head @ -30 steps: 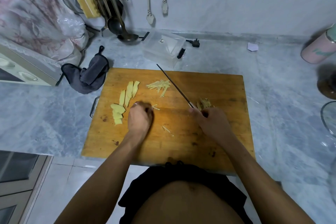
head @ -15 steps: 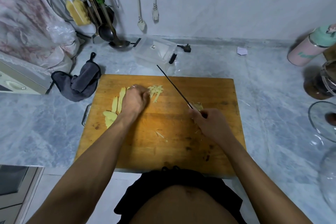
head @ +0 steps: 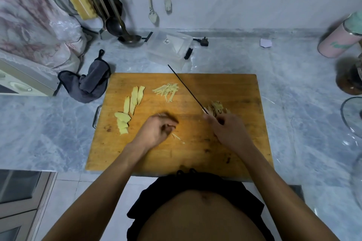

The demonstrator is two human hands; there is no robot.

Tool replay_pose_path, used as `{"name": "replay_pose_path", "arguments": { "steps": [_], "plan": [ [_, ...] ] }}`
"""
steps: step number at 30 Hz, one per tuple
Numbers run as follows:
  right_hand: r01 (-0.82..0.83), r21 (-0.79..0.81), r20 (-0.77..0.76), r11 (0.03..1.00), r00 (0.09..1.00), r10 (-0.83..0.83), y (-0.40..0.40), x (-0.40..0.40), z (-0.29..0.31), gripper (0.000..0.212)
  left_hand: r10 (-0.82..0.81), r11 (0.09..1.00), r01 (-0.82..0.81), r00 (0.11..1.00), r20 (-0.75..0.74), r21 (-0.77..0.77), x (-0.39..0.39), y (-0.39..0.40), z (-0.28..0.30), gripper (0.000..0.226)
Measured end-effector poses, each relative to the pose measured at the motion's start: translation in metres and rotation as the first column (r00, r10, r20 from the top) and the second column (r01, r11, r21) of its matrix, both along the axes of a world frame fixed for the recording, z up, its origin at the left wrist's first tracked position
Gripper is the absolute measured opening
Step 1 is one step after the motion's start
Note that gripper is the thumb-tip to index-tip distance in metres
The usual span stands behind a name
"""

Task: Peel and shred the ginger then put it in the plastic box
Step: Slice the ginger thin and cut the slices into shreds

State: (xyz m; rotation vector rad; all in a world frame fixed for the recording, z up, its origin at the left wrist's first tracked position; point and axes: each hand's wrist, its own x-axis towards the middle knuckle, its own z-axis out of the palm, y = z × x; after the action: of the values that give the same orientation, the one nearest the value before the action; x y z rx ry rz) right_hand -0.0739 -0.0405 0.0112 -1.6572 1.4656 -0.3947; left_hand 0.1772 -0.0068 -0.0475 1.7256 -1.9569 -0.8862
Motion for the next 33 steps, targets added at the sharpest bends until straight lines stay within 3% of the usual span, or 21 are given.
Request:
{"name": "replay_pose_path", "arguments": {
  "steps": [3,7,13,17,22,29,33],
  "plan": [
    [0.012,0.027,0.003,1.0,1.0,-0.012,0.005,0.002,-0.001,0.059,-0.071,0.997,0.07,0.997,0.026,0.036,-0.005,0.014,-0.014,0.021],
    [-0.002,0.028,-0.013,1.0,1.0,0.002,0.01,0.005,-0.003,0.058,-0.051,0.997,0.053,0.998,0.026,-0.054,-0.002,0.019,-0.022,0.017],
    [-0.025,0.02,-0.02,0.999,0.999,0.025,0.015,0.008,0.0,0.071,-0.09,0.96,0.152,0.962,0.258,-0.235,-0.006,0.027,-0.021,0.012],
    [0.002,0.063,0.016,0.998,1.0,-0.003,0.012,0.005,0.002,0.072,0.148,0.968,-0.104,0.971,0.185,-0.23,-0.005,0.014,-0.01,0.008],
    [0.042,0.038,0.065,0.998,0.997,-0.044,0.003,0.007,0.008,0.071,0.454,0.883,-0.433,0.885,0.102,-0.181,-0.001,-0.025,0.005,0.016],
    [0.06,0.044,0.088,0.997,0.994,-0.063,-0.007,0.009,0.013,0.069,0.435,0.9,-0.427,0.896,0.092,-0.09,0.001,-0.068,0.014,0.018],
    [0.052,0.021,0.089,0.998,0.995,-0.054,-0.007,0.01,0.012,0.069,0.47,0.88,-0.461,0.88,0.068,-0.119,0.006,-0.072,0.013,0.014]
  ]
}}
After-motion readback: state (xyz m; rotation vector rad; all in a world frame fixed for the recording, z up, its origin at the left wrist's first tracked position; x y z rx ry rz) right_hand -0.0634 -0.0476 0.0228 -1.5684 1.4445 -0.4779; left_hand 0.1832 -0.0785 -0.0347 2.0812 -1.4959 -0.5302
